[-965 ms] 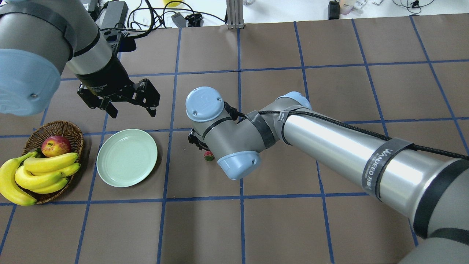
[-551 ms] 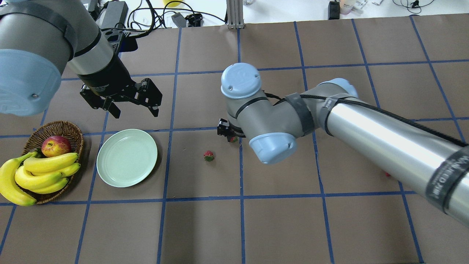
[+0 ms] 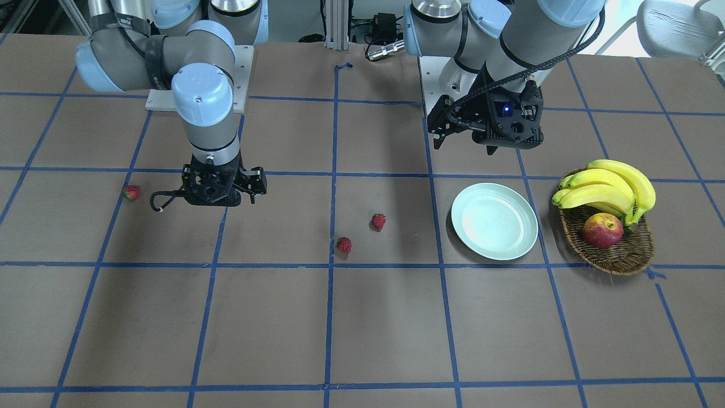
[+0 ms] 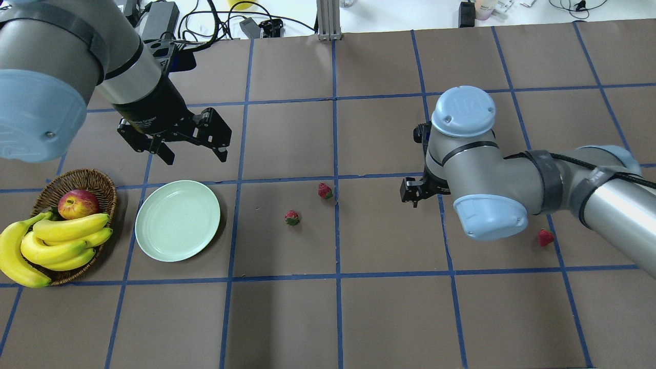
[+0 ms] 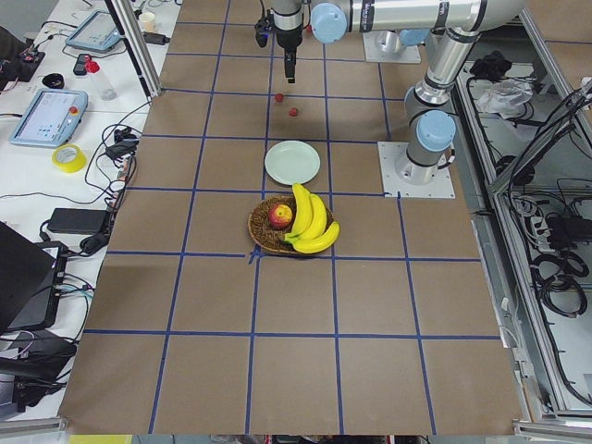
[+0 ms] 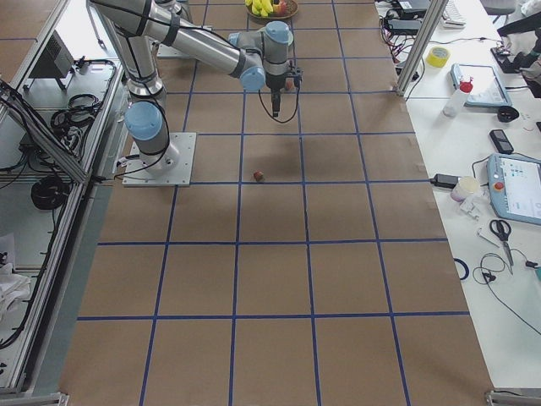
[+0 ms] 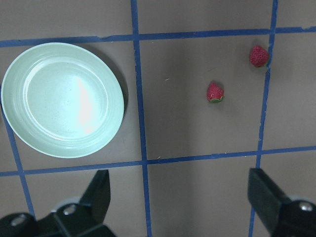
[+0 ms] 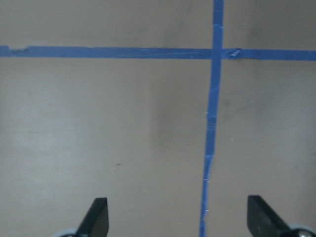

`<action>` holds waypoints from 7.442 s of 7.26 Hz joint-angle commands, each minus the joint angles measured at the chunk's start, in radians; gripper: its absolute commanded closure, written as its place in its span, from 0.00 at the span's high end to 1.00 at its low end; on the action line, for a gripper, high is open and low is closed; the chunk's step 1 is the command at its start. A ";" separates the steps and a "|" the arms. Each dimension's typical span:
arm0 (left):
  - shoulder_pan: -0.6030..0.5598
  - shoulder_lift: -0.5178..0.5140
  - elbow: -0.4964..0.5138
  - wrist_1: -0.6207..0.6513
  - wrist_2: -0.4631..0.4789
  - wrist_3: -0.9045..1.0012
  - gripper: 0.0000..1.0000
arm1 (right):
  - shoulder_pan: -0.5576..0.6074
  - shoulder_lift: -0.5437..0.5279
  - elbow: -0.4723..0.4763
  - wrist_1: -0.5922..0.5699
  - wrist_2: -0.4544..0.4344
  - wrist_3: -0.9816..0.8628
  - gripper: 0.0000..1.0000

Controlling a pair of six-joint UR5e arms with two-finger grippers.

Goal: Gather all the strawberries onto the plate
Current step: 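Move the right gripper to the last strawberry and grasp it, then carry the strawberry toward the plate and release it near the others, then raise the right gripper away while the left gripper reaches toward the strawberries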

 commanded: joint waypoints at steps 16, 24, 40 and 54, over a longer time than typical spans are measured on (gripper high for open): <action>0.000 -0.002 0.000 0.001 -0.001 -0.001 1.00 | -0.583 0.042 0.197 -0.139 0.011 -0.658 0.22; 0.018 0.008 0.009 0.024 0.012 0.025 1.00 | 0.111 0.104 -0.051 -0.031 0.124 0.349 0.19; 0.027 0.025 0.020 0.082 0.055 0.022 1.00 | 0.548 0.447 -0.374 -0.157 0.388 1.023 0.86; -0.094 -0.100 -0.294 0.390 0.107 -0.101 1.00 | 0.130 -0.075 -0.565 0.516 0.067 0.161 1.00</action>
